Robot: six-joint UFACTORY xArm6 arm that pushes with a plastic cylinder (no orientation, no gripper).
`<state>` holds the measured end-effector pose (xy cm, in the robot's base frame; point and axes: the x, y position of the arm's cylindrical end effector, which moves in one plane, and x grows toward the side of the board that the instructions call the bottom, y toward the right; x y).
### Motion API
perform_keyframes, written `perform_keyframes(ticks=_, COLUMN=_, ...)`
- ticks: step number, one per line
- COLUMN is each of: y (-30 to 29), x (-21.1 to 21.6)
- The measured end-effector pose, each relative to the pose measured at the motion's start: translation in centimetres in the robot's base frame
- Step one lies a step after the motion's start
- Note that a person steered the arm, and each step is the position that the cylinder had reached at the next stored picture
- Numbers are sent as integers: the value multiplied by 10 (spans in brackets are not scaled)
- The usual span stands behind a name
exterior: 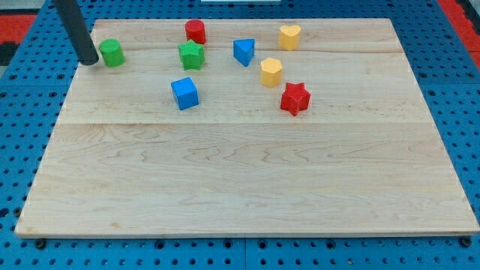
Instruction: Push the green circle towards center
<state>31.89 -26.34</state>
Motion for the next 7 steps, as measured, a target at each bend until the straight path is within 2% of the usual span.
perform_keyframes(ticks=2, y=3, x=14)
perform_keyframes(ticks=3, y=15, x=45)
perform_keyframes(ticks=4, y=-37, x=-9)
perform_keyframes(ticks=5, y=-29, x=-79)
perform_keyframes(ticks=6, y=23, x=-31)
perform_keyframes(ticks=7, y=65, x=105)
